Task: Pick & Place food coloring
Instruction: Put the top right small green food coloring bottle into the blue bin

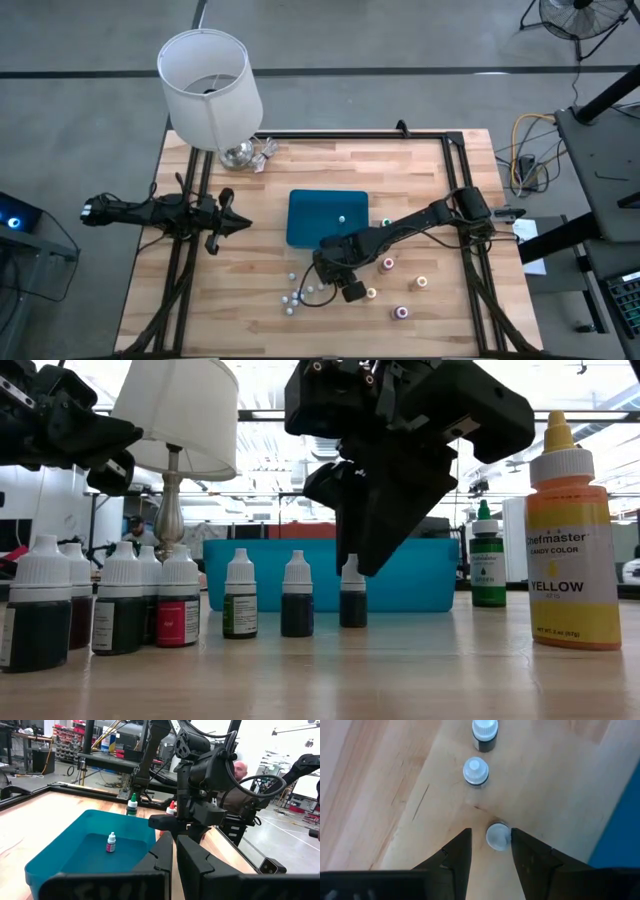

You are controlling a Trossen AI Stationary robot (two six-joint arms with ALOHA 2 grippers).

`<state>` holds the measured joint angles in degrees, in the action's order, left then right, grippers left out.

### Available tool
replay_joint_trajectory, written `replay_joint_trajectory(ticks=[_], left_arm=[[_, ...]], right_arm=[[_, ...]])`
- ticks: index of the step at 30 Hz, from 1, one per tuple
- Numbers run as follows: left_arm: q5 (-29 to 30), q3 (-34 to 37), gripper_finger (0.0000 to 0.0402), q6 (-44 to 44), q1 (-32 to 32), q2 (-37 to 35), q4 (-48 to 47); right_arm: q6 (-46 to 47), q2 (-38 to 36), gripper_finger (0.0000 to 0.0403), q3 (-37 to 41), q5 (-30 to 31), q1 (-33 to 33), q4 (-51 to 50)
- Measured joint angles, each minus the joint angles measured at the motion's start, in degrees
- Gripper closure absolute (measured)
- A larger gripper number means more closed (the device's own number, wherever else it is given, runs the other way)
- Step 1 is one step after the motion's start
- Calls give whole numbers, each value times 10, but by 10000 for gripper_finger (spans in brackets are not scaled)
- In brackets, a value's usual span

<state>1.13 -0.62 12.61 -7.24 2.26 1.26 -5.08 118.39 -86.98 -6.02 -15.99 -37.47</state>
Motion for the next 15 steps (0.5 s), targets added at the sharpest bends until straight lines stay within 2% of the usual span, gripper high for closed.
replay_joint_trajectory(ticks=[15], left_arm=[[0,0,402,0,0,0,0]], right_arm=[[-1,0,332,0,0,0,4]])
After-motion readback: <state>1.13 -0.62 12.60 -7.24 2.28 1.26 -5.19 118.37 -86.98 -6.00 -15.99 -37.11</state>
